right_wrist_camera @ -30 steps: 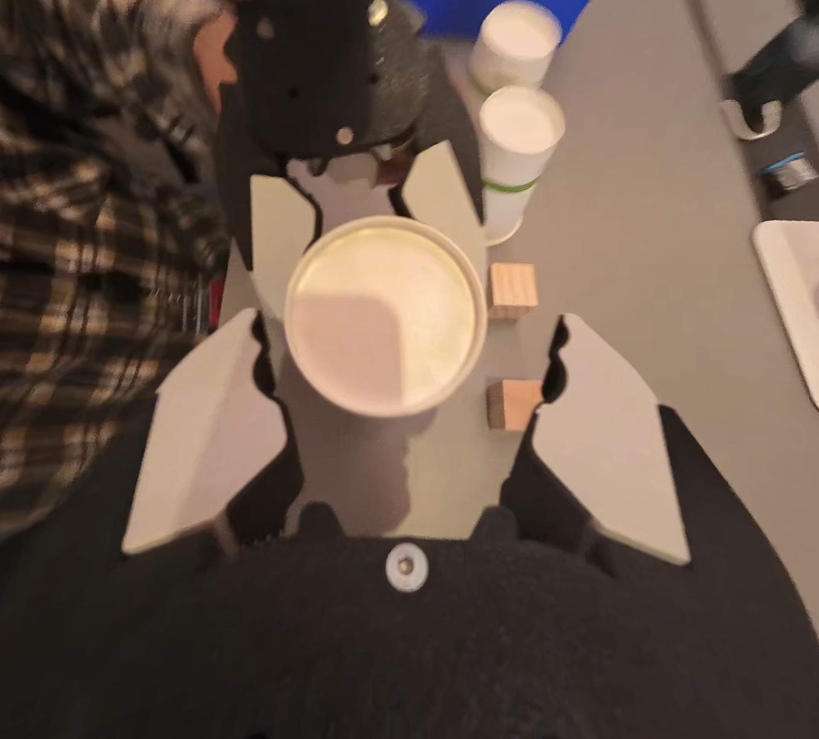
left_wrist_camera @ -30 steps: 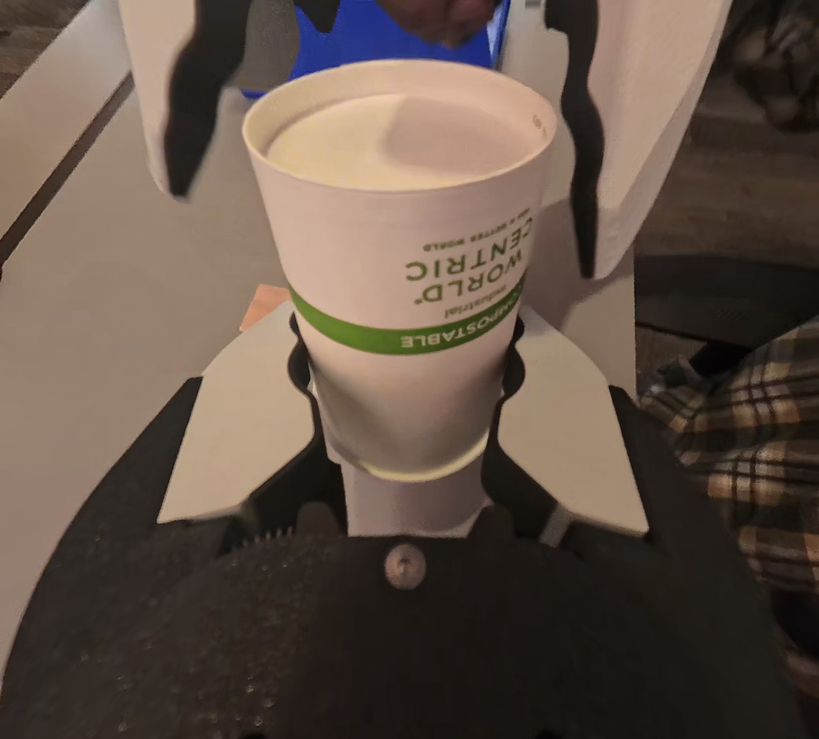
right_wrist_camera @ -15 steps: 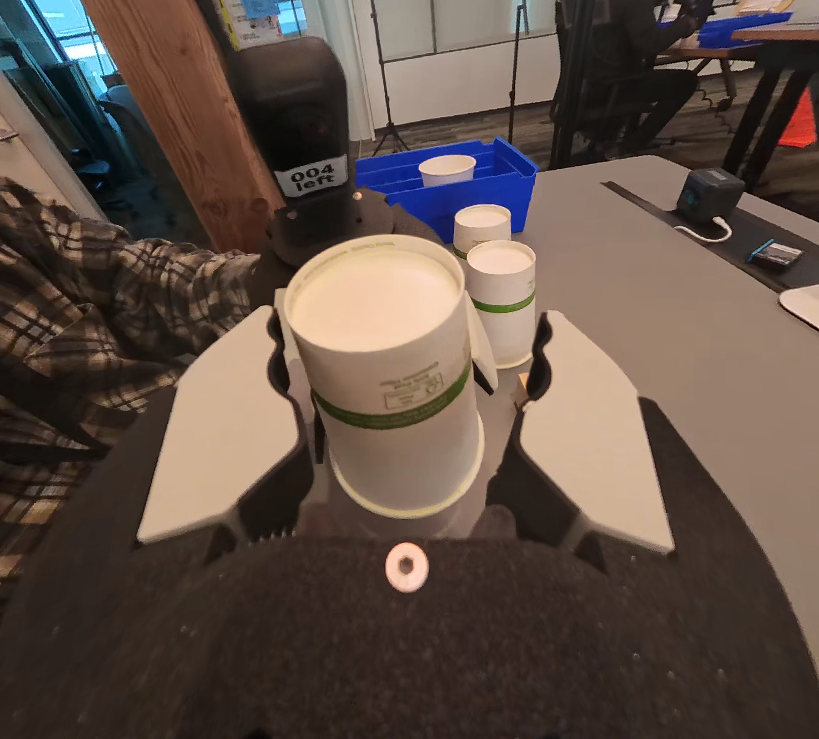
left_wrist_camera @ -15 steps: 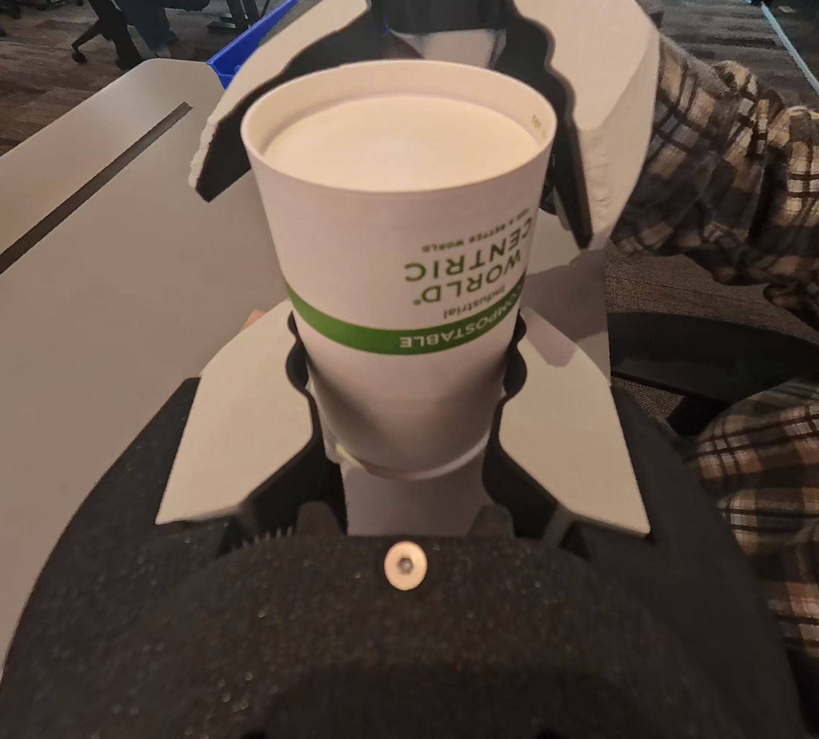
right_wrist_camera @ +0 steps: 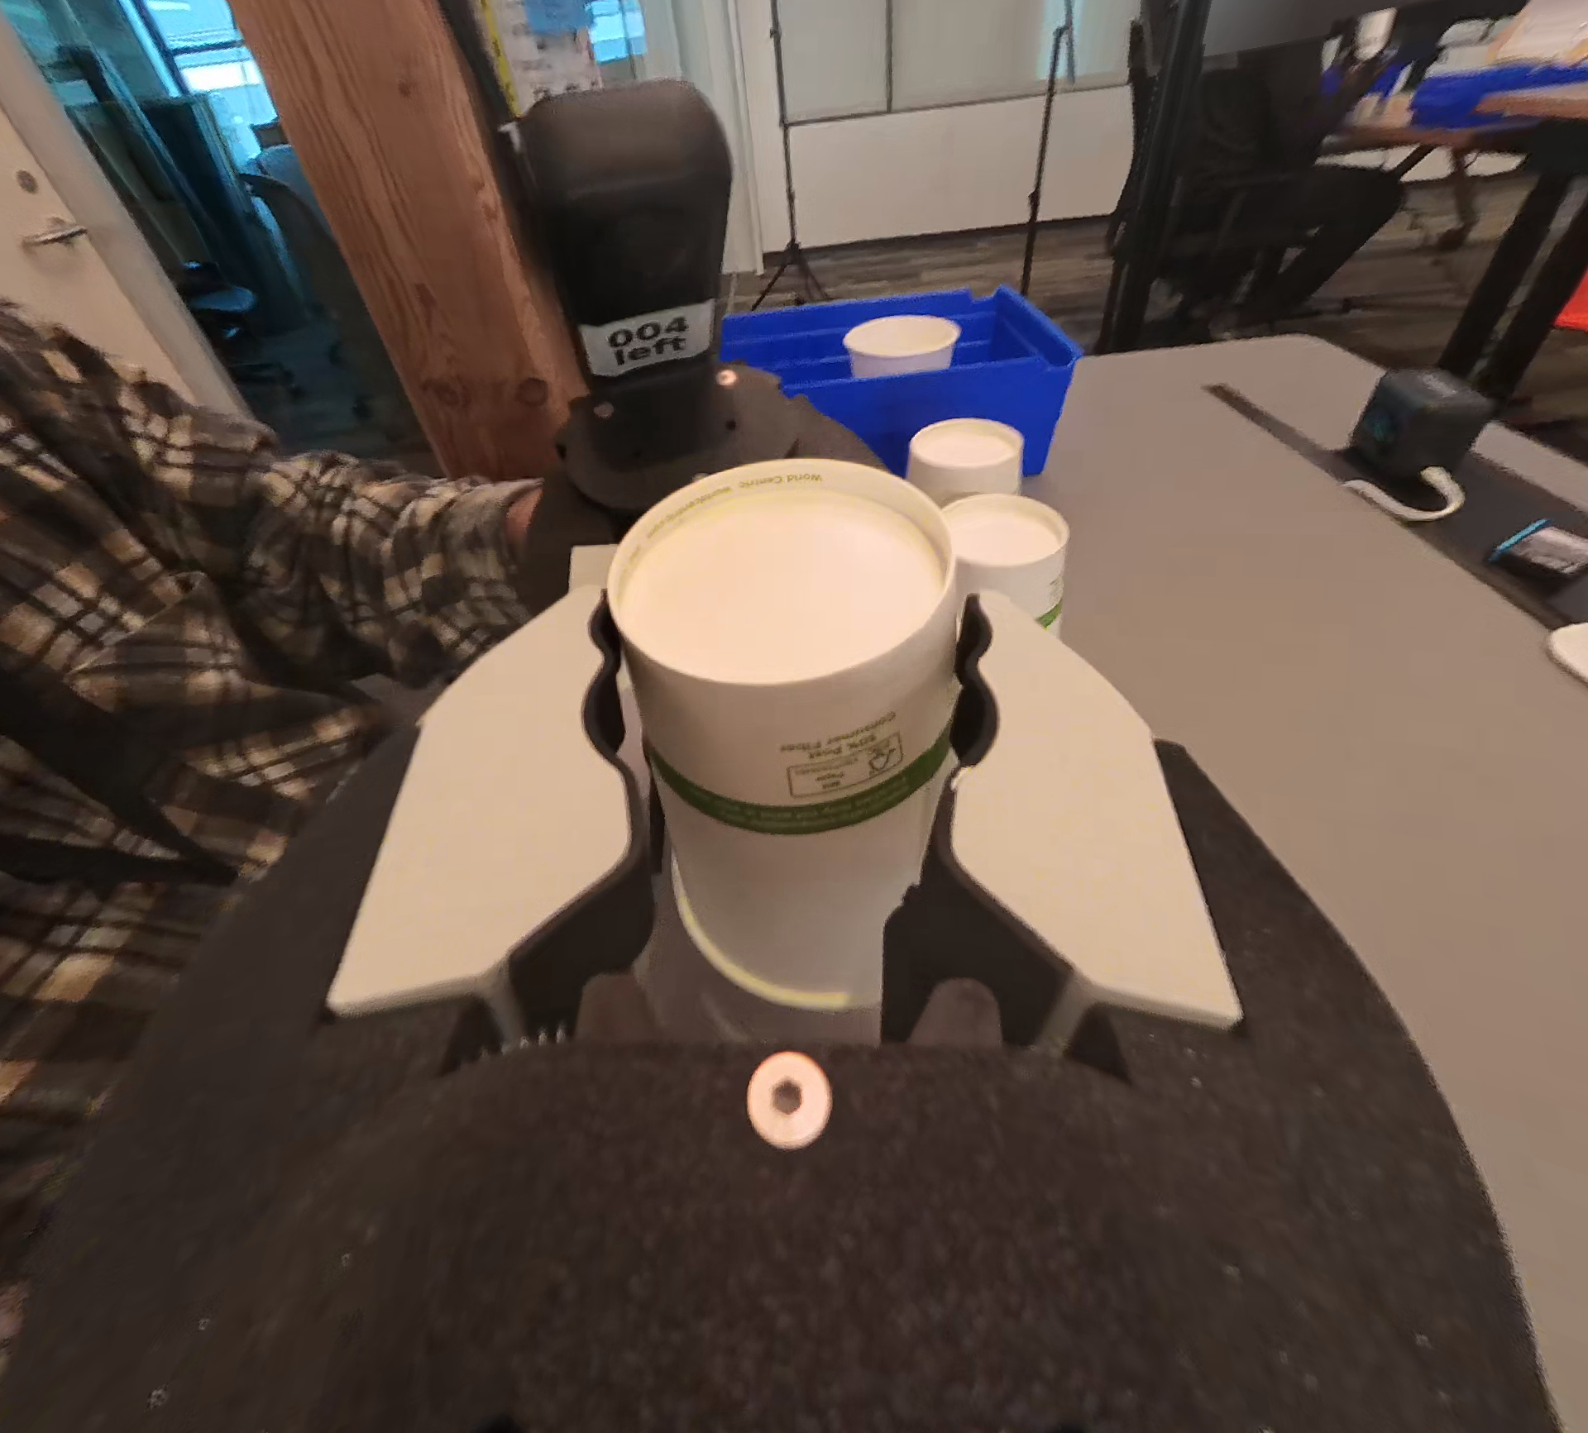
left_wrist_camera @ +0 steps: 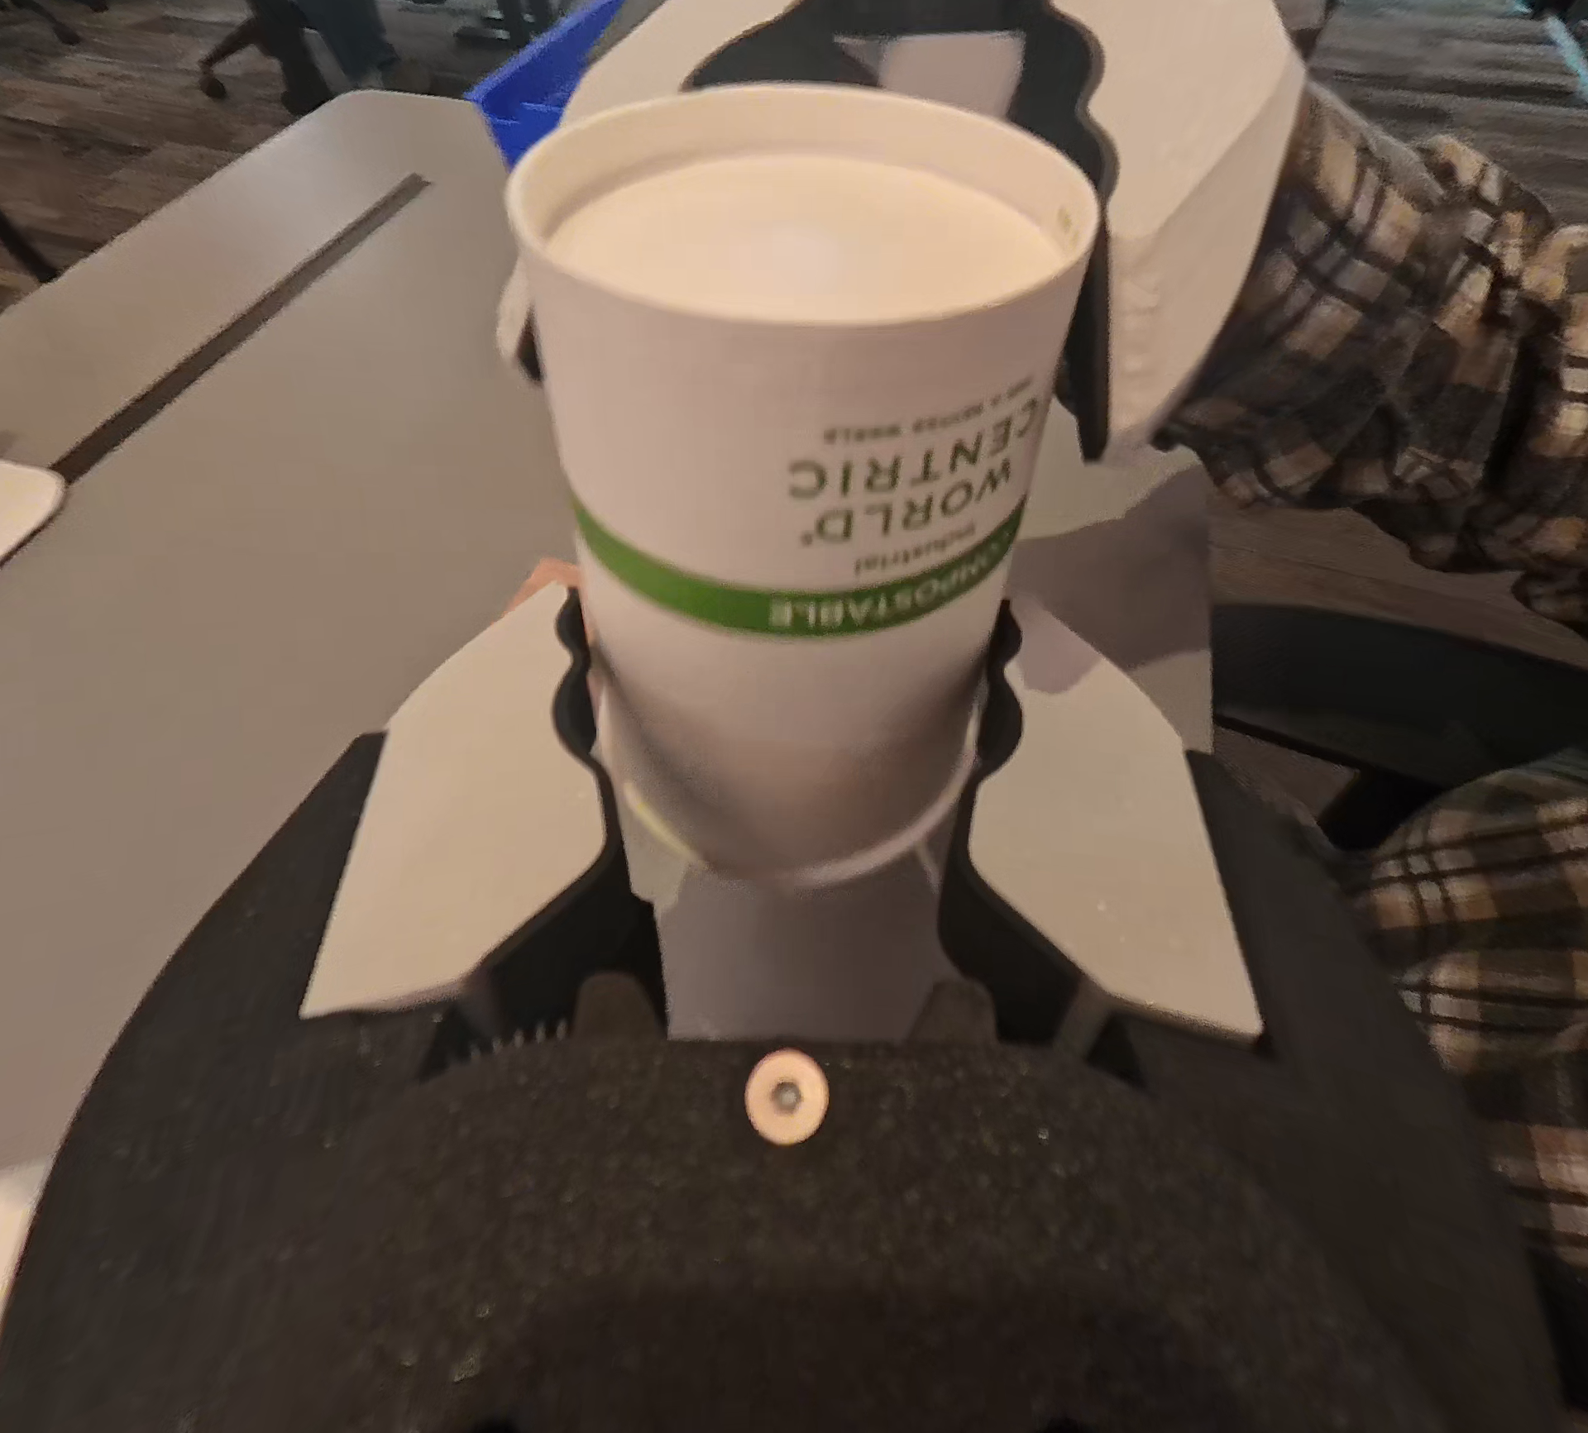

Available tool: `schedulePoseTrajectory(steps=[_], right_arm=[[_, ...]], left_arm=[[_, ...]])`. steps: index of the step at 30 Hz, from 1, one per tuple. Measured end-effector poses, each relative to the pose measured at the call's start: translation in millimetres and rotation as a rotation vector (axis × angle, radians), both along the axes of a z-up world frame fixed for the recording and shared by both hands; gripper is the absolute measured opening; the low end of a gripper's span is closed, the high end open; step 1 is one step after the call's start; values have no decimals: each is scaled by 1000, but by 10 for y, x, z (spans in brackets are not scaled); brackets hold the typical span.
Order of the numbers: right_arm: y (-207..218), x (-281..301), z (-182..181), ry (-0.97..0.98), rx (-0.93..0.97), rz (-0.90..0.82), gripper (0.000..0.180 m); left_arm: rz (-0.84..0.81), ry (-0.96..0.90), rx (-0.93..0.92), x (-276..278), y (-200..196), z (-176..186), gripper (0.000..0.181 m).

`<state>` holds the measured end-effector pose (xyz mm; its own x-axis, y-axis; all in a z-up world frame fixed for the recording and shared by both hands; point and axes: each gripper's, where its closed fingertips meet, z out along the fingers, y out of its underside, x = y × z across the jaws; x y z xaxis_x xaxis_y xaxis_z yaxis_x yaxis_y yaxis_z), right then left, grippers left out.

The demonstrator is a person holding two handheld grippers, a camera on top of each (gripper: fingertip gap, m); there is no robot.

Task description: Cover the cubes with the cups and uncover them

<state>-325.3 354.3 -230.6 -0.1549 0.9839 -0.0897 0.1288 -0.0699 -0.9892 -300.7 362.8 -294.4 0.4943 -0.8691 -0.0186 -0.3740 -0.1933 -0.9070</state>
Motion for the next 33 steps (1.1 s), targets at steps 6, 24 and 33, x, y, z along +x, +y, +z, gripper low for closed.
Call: schedulePoseTrajectory(steps=[6,24,33], right_arm=[[458,-15,137,112,21,-239,75],[980,-784,-637,12,-62,-486,75],[965,-857,-887,-59,-52,-510,76]], left_arm=[[241,-96,50,-853,-28,278,97],[396,-285,221,-2081,-608,904,79],[388,-261,261,-2134,-676,954,76]])
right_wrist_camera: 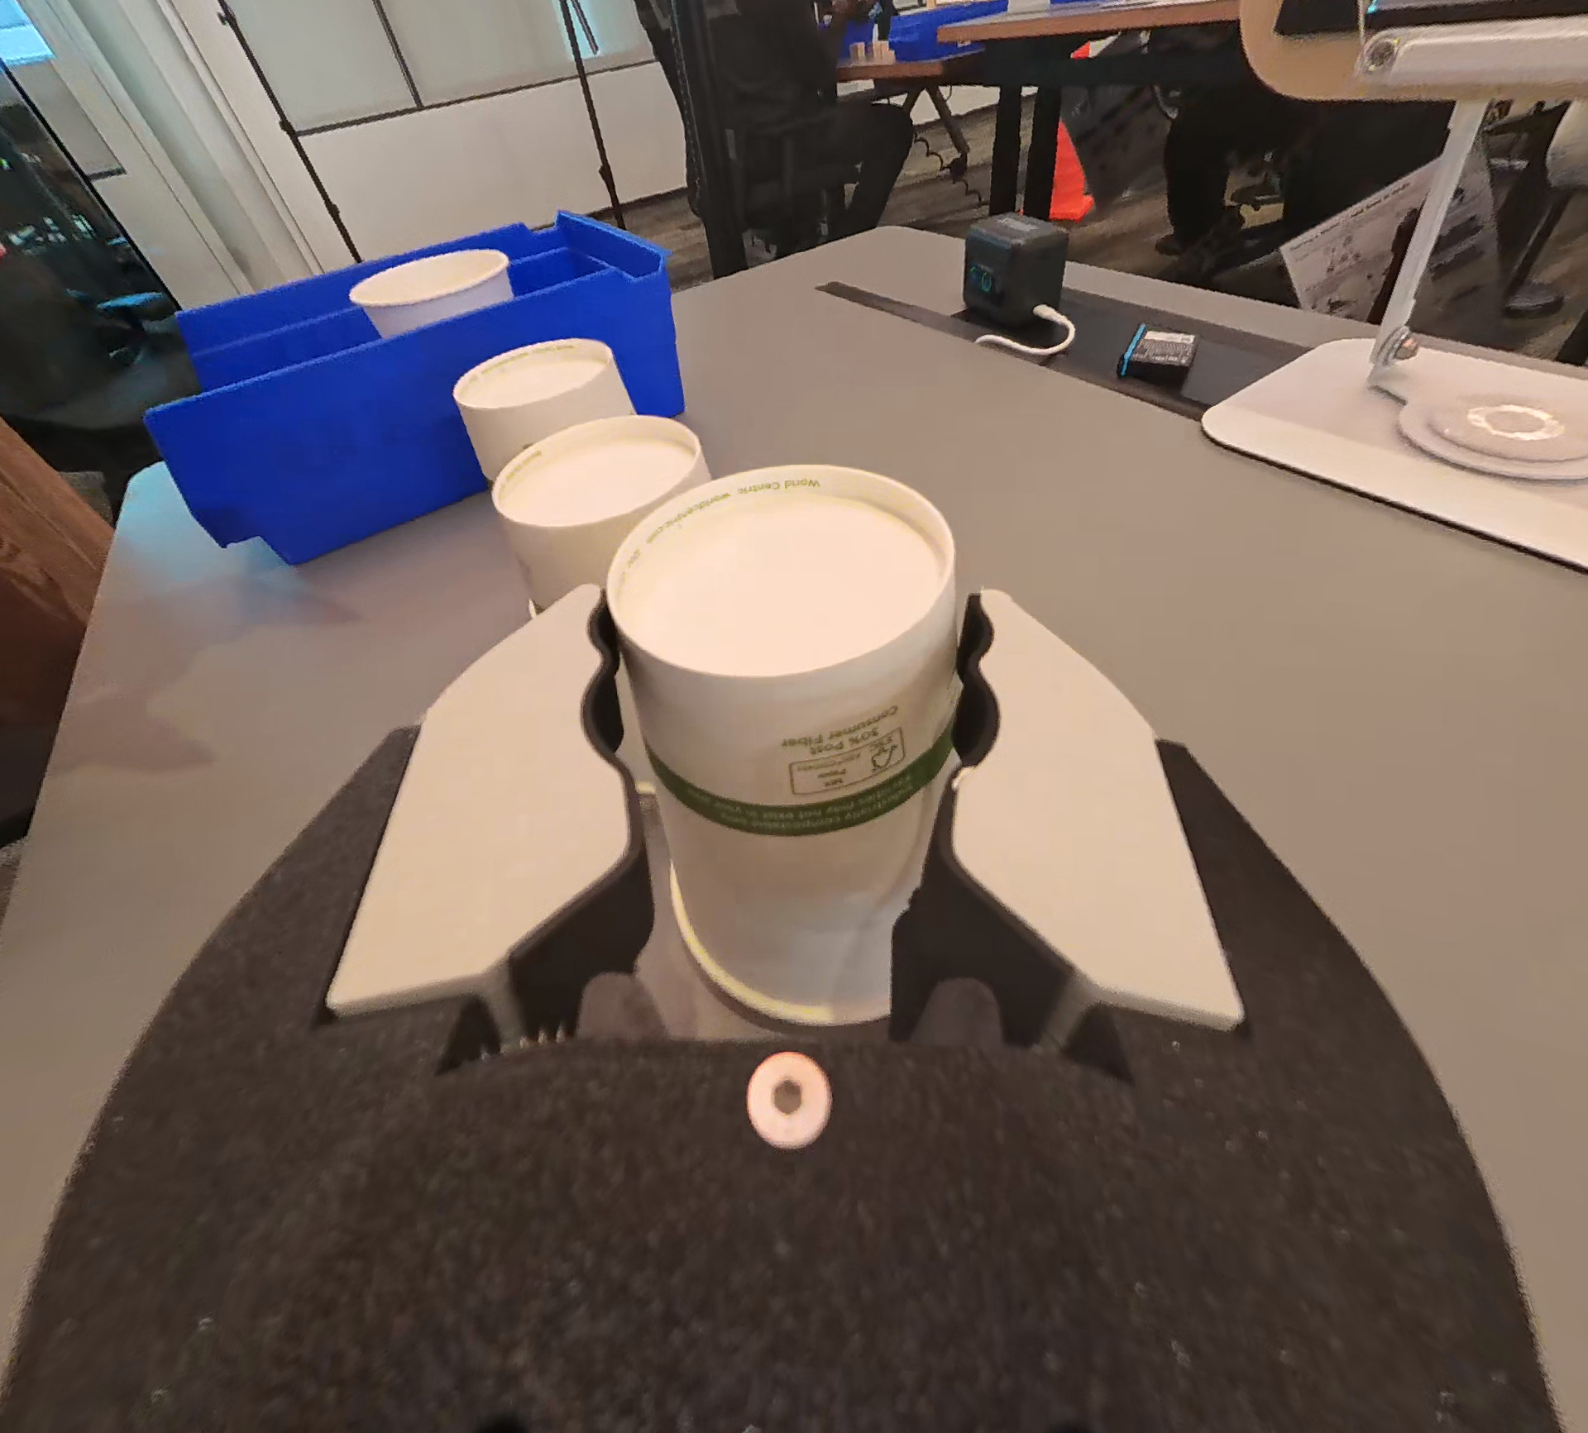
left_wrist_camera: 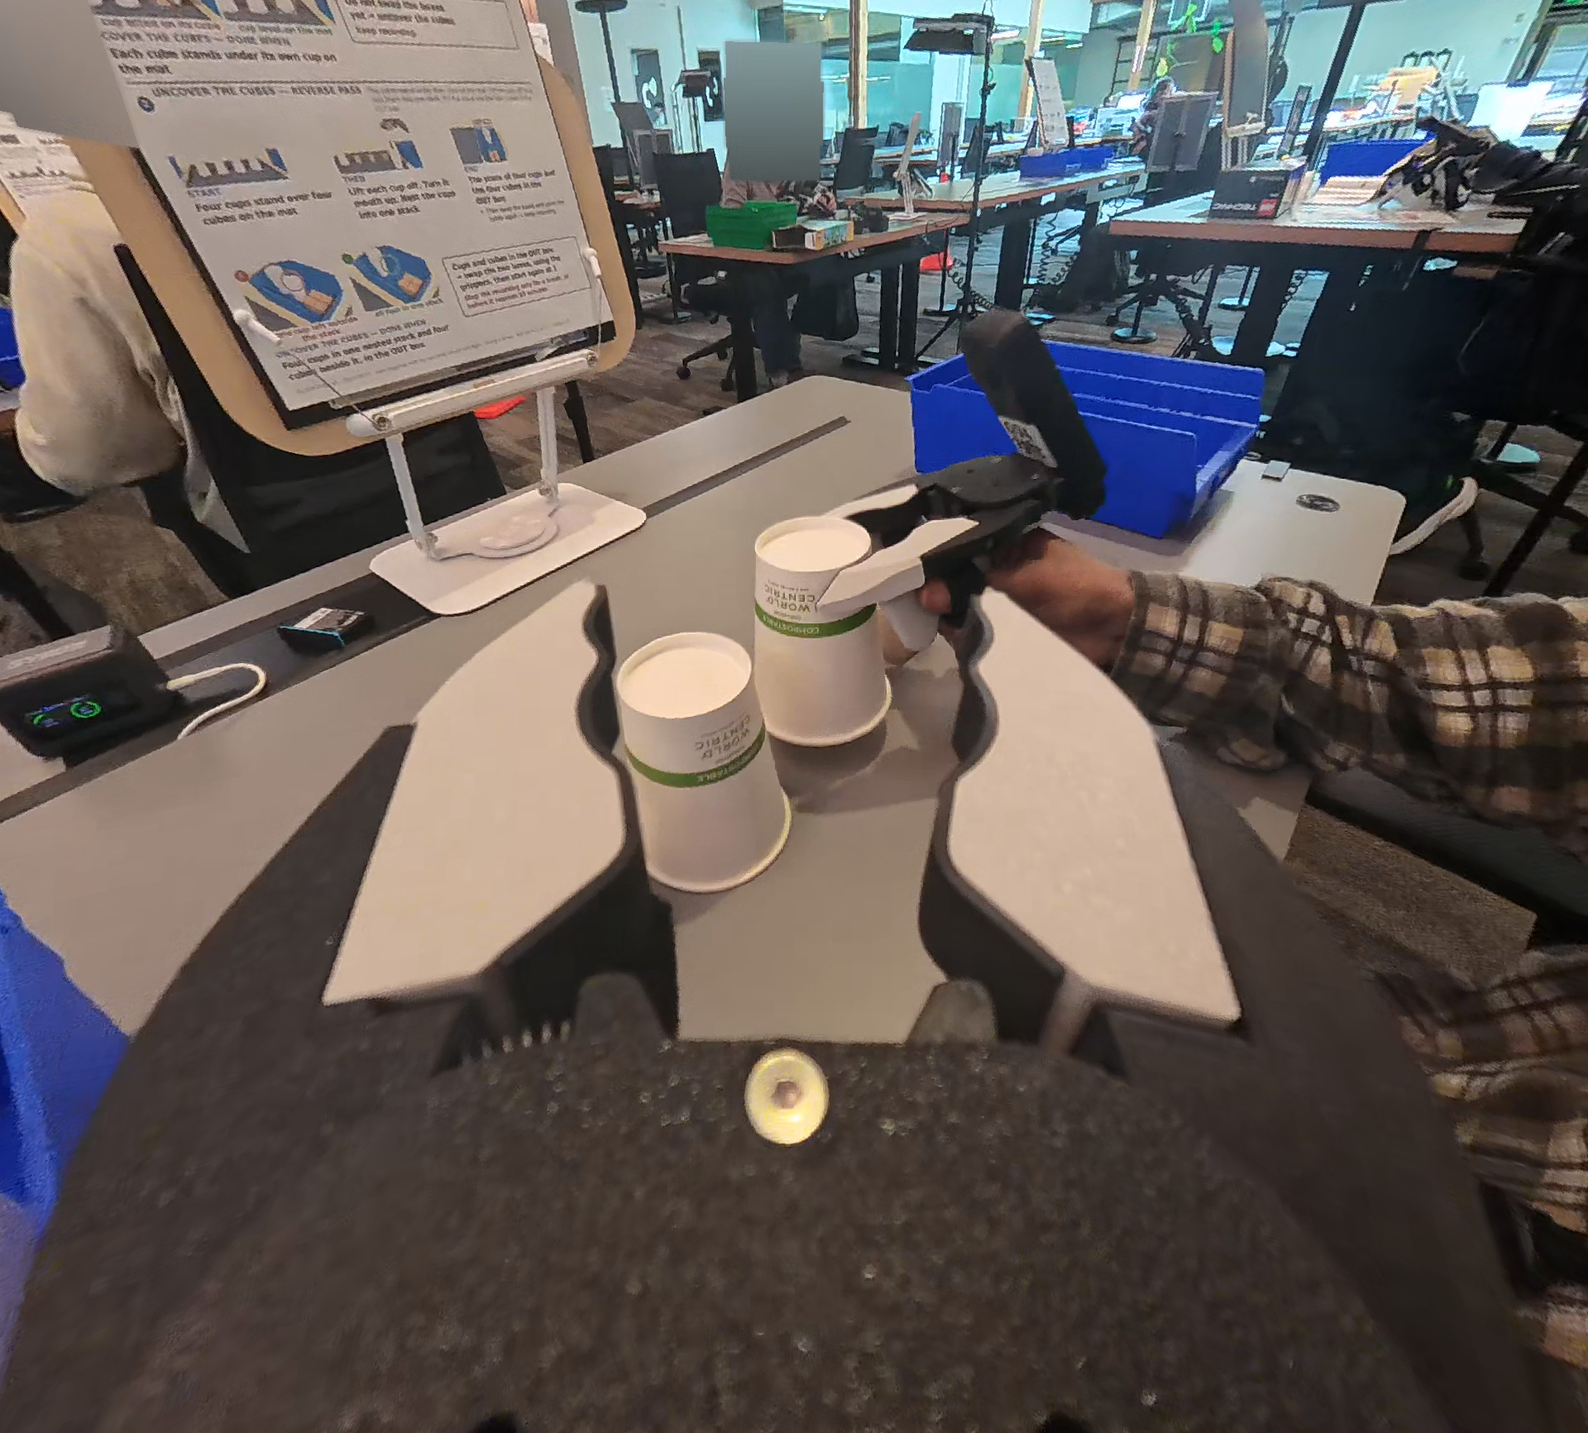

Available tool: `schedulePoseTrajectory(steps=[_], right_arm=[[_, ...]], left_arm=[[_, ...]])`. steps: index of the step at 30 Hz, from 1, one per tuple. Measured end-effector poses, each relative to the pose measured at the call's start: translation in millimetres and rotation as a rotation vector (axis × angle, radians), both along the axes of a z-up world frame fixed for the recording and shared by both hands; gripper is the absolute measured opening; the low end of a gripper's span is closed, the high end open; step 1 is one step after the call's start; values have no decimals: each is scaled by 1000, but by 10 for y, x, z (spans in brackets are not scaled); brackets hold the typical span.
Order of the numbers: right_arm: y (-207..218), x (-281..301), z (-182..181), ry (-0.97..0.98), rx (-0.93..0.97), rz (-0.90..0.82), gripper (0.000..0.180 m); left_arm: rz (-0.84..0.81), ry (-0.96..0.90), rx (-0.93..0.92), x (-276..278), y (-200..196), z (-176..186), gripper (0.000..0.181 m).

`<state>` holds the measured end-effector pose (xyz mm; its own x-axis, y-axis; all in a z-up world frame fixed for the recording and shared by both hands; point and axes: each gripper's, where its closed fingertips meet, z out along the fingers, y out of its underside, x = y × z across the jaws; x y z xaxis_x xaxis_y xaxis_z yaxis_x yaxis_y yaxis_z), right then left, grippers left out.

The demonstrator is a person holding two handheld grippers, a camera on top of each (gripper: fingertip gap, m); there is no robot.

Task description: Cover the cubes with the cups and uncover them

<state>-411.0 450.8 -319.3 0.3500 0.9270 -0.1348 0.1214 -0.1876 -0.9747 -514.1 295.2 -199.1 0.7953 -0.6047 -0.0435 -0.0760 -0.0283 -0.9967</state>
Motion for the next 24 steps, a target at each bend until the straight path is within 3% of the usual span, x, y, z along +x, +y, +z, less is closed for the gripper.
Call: schedulePoseTrajectory(steps=[9,15,19,24], right_arm=[[-24,-30,-206,-28,-34,19,78],[-89,73,-48,6,17,23,115],[-234,275,198,13,77,29,131],[-606,680,374,14,135,79,126]], left_arm=[[20,2,10,-50,7,-4,75],[93,2,37,-224,33,25,75],[263,76,32,-722,8,85,75],[494,303,-81,-1715,28,180,74]])
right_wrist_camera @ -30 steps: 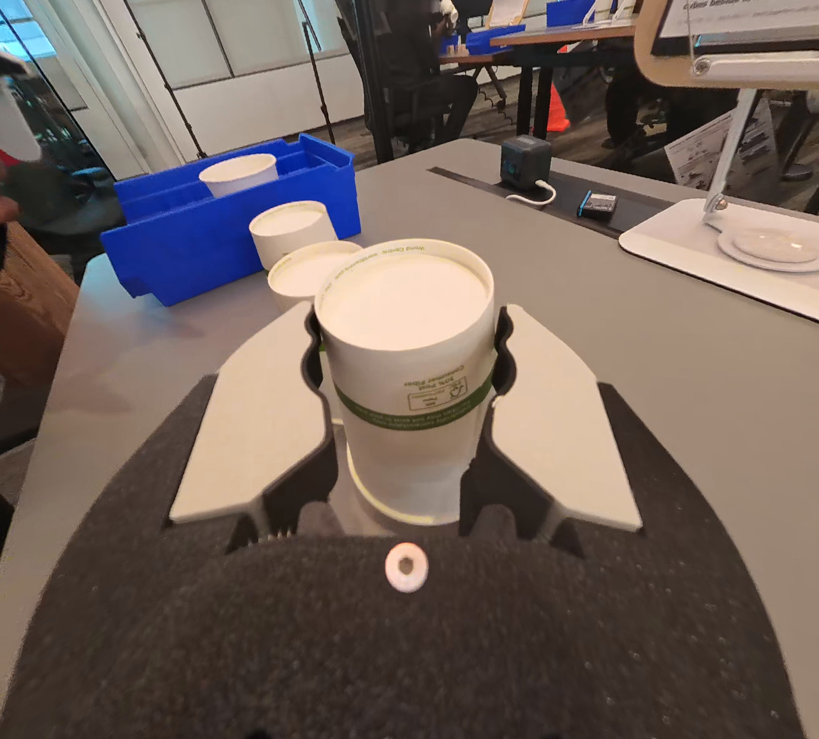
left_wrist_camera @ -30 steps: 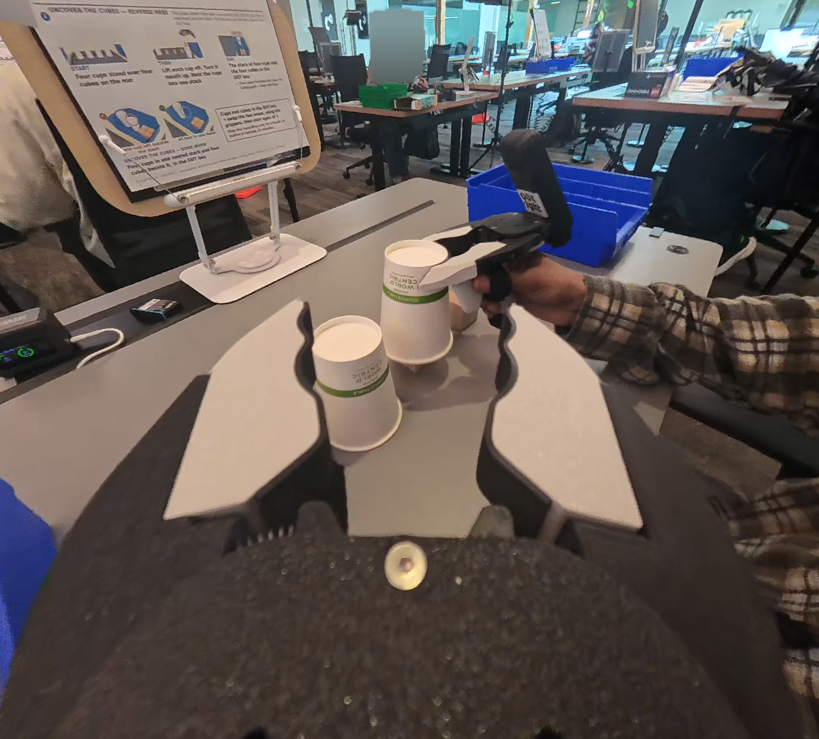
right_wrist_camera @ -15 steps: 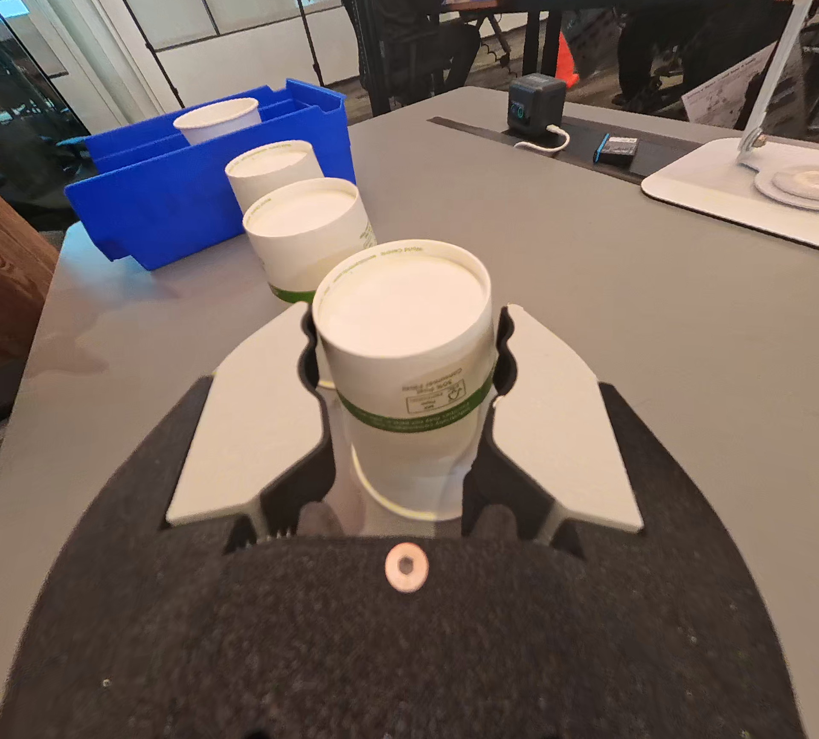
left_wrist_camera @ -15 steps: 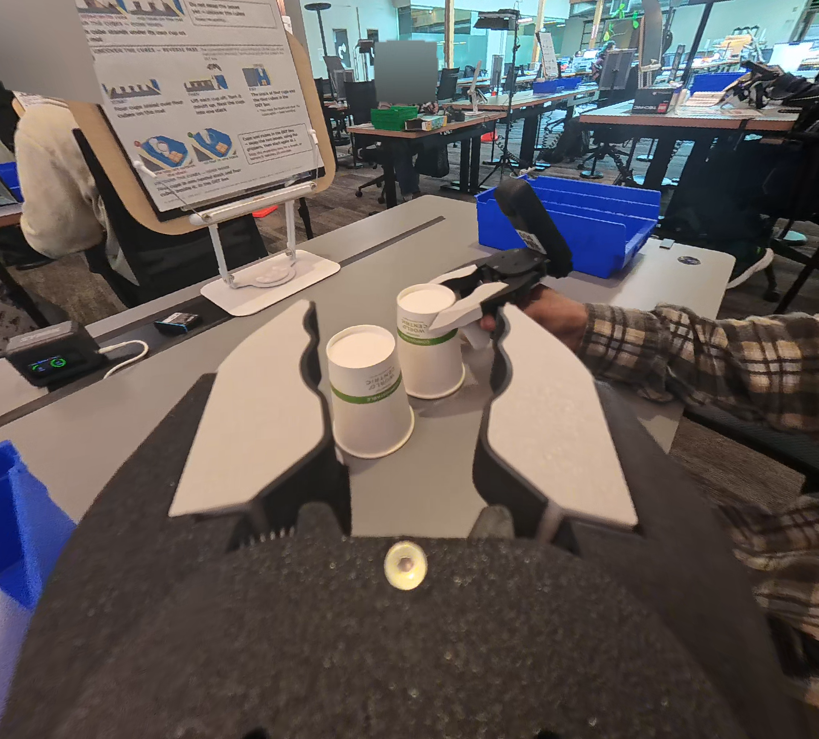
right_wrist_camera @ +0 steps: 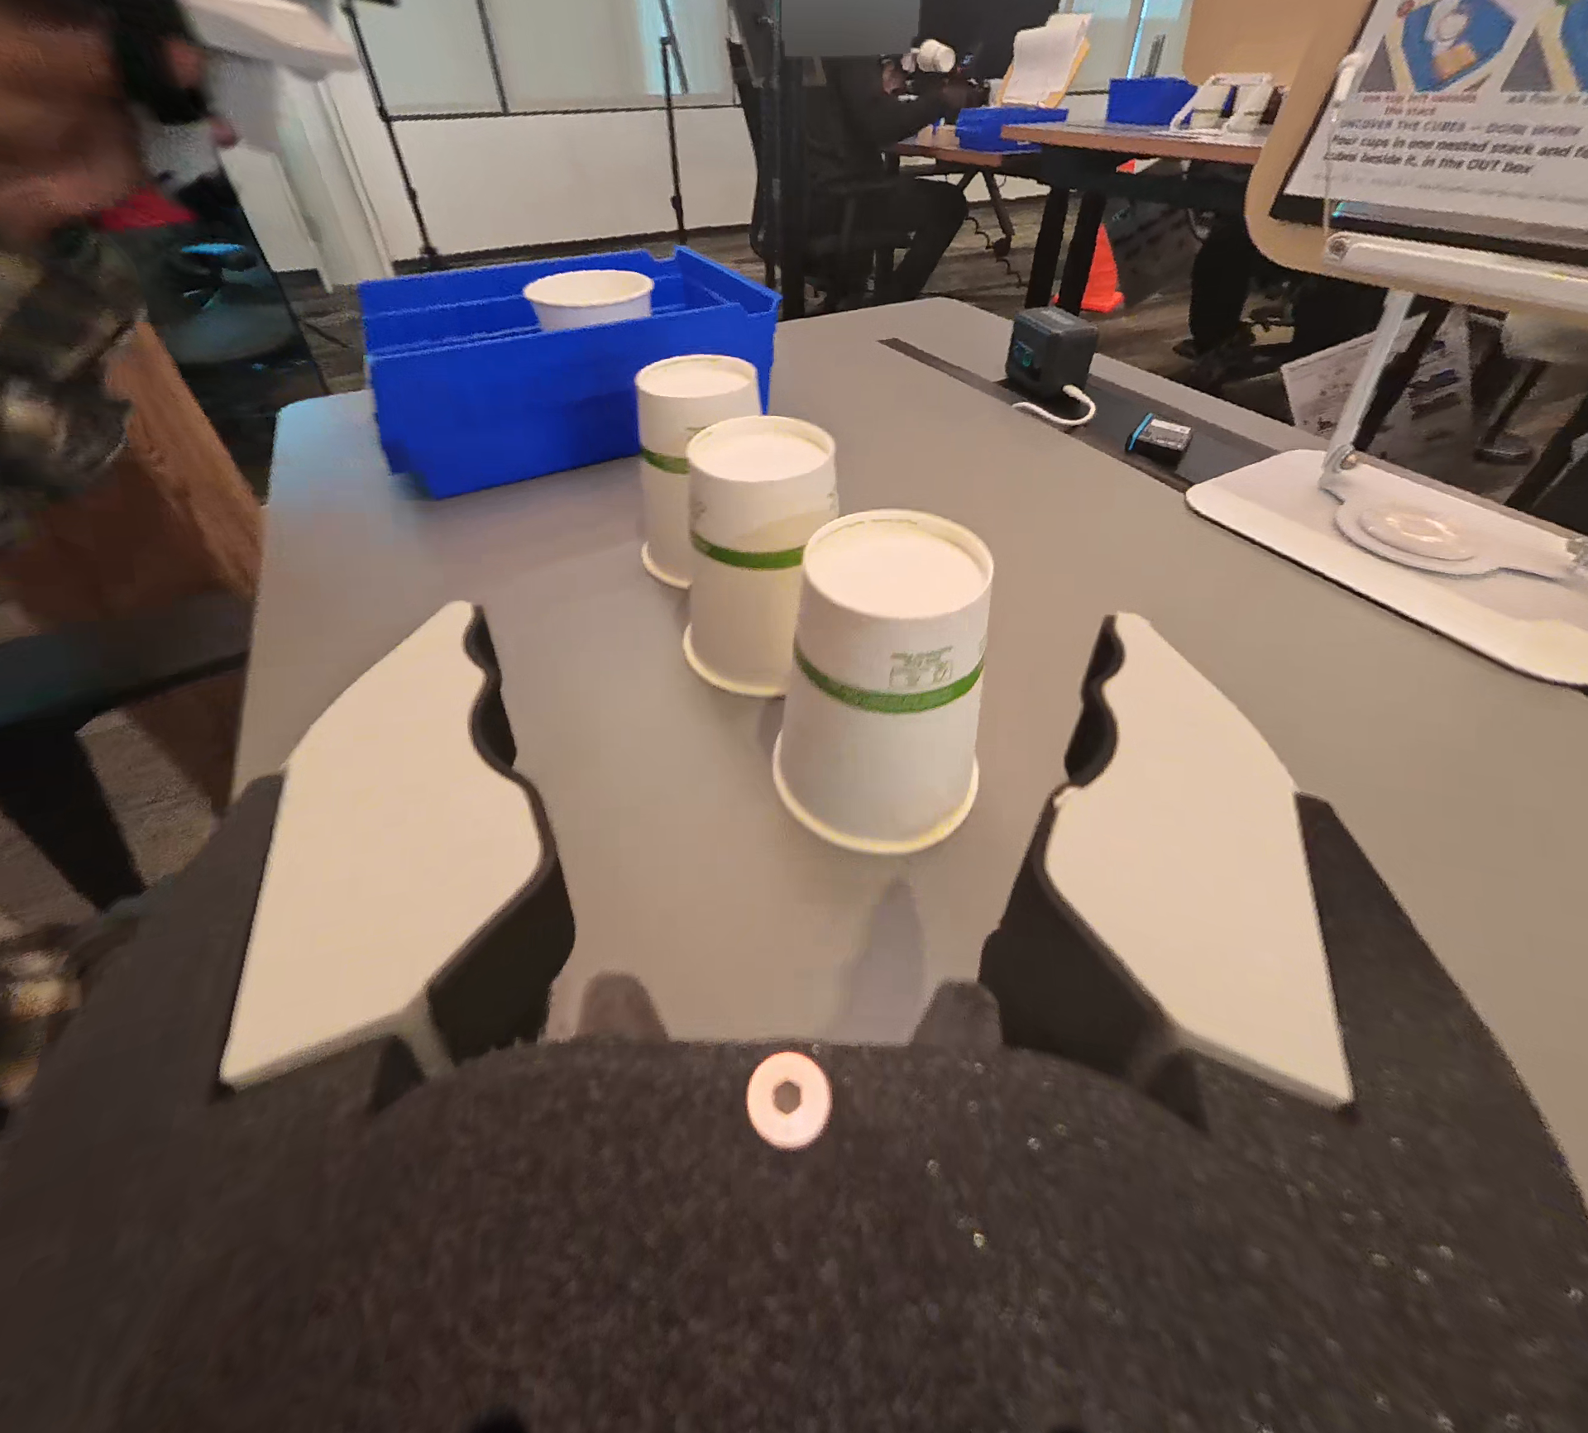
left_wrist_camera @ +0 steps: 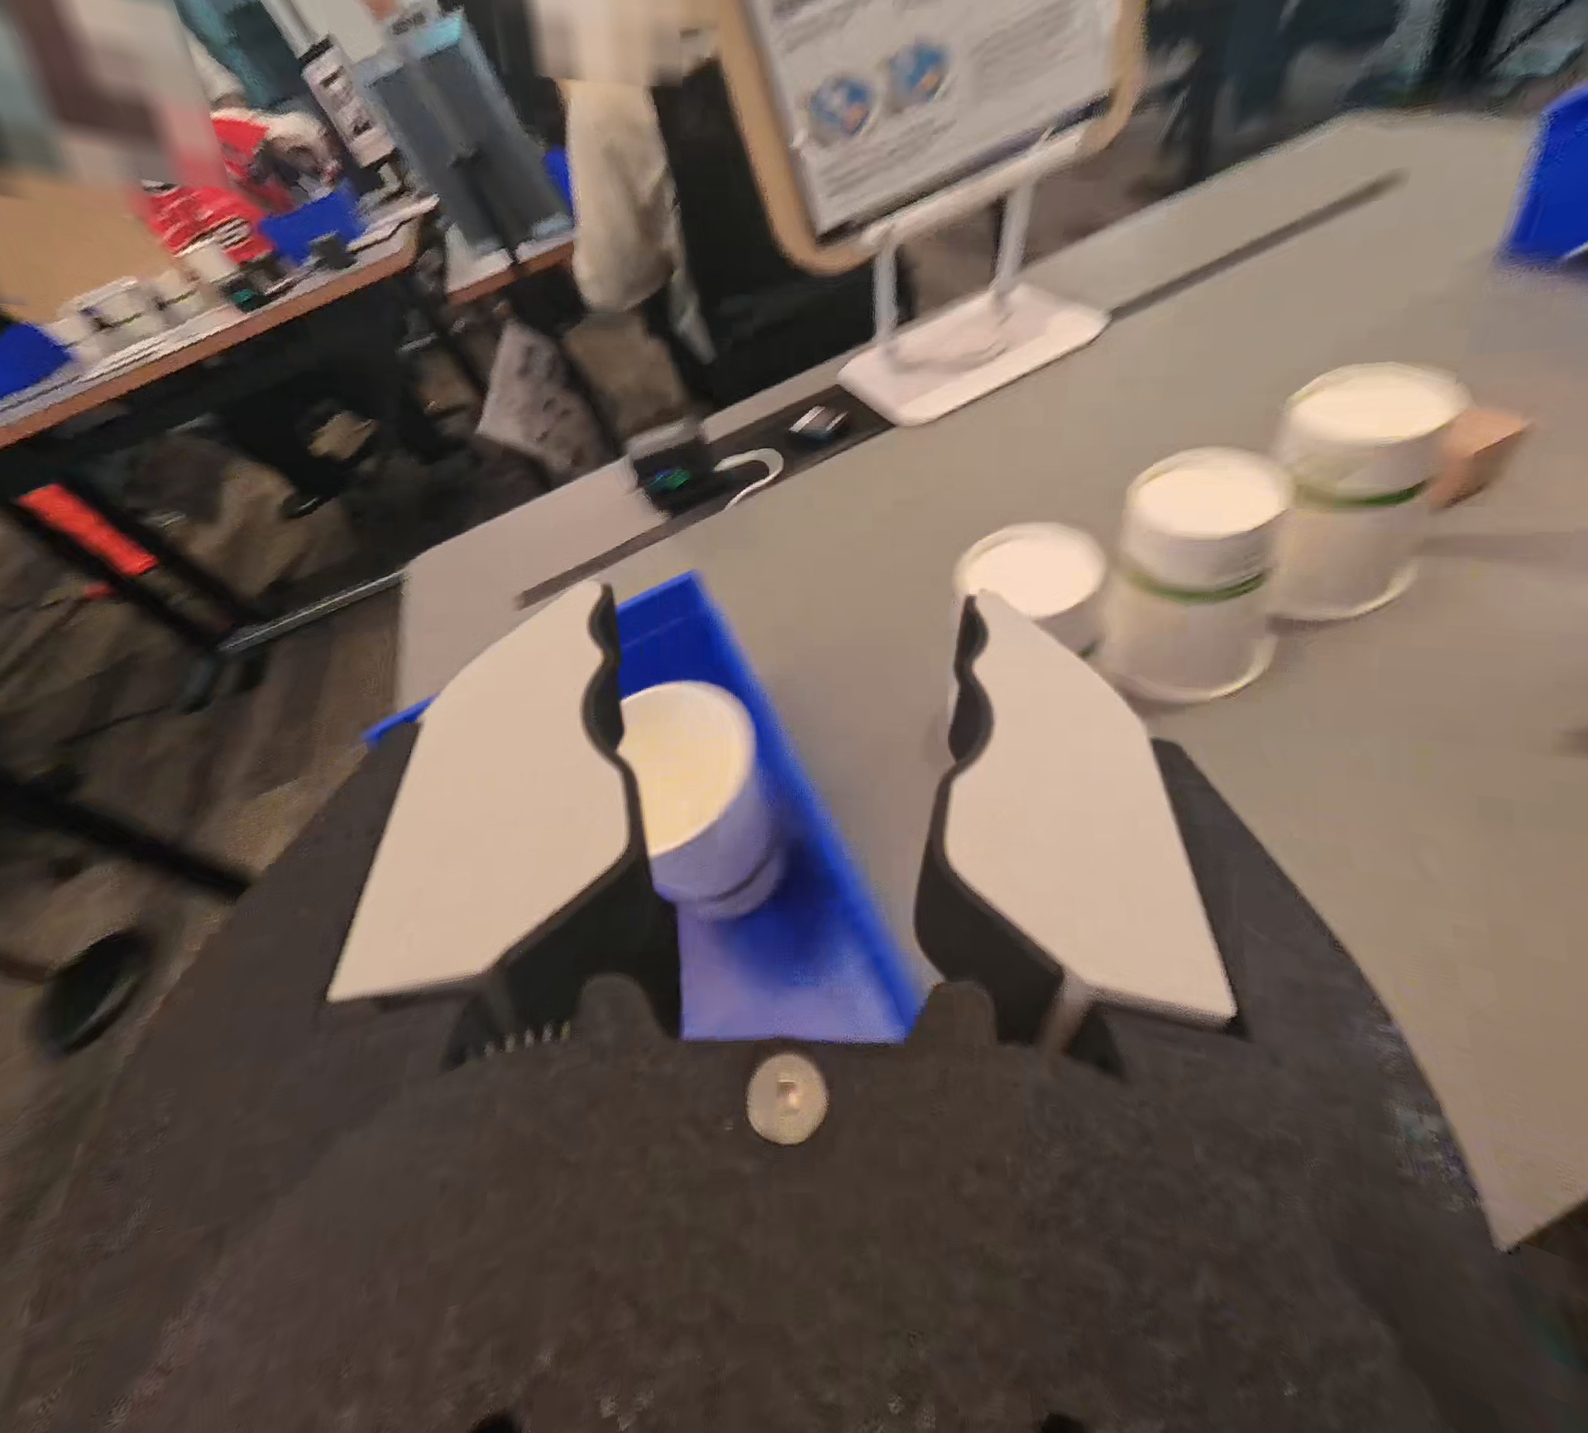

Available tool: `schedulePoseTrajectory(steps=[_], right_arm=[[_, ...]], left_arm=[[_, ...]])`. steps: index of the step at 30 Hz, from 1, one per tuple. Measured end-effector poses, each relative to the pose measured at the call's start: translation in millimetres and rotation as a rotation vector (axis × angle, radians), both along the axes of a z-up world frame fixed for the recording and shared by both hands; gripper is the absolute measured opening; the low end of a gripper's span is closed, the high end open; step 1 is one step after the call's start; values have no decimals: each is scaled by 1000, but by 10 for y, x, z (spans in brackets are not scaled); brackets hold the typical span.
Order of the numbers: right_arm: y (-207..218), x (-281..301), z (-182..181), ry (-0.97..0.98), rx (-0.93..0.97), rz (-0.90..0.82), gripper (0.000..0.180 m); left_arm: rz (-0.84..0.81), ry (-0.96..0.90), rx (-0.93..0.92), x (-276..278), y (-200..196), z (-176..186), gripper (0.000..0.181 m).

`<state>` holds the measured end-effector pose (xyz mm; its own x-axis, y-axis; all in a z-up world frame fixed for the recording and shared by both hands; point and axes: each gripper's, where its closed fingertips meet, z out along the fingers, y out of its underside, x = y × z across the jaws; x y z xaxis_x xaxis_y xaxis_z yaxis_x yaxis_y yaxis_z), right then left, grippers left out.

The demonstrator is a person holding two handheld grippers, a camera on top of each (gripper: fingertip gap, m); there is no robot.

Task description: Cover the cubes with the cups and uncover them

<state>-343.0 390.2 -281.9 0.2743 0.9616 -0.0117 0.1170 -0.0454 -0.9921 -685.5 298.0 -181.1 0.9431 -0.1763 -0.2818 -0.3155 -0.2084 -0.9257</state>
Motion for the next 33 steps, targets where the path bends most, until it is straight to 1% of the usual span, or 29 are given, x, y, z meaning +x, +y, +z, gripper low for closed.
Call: schedulePoseTrajectory(steps=[2,3,6,8,10,13,15,18,20,21,22,25,30,33], right_arm=[[-134,160,-11,5,-12,18,124],[-193,232,-16,17,-20,23,123],[-375,396,-51,57,-66,57,119],[-452,472,-115,57,-88,65,118],[-486,528,-185,41,-90,60,117],[-517,578,-229,43,-111,62,116],[-543,601,-218,53,-121,71,115],[-553,630,-203,49,-117,70,115],[-553,642,-192,50,-113,69,114],[-553,646,-186,55,-114,69,114],[-556,649,-180,61,-116,69,114],[-564,666,-182,86,-129,66,113],[-566,659,-170,173,-185,73,113],[-545,617,-98,244,-214,75,113]], left_arm=[[24,124,-105,-312,72,-53,71],[-1,184,-180,-407,115,-136,70],[-105,371,-439,-587,179,-556,68],[-129,511,-587,-725,207,-871,68],[-151,598,-696,-806,239,-1141,69],[-157,658,-754,-895,334,-1390,61],[-154,643,-751,-919,403,-1478,55],[-152,629,-750,-959,468,-1610,41],[-140,642,-767,-1021,469,-1685,17],[-133,641,-773,-1054,460,-1699,11],[-122,620,-776,-1083,447,-1694,3],[-67,478,-689,-1151,457,-1475,0],[8,219,-458,-1112,441,-863,0],[-34,44,-287,-783,451,-459,0]])
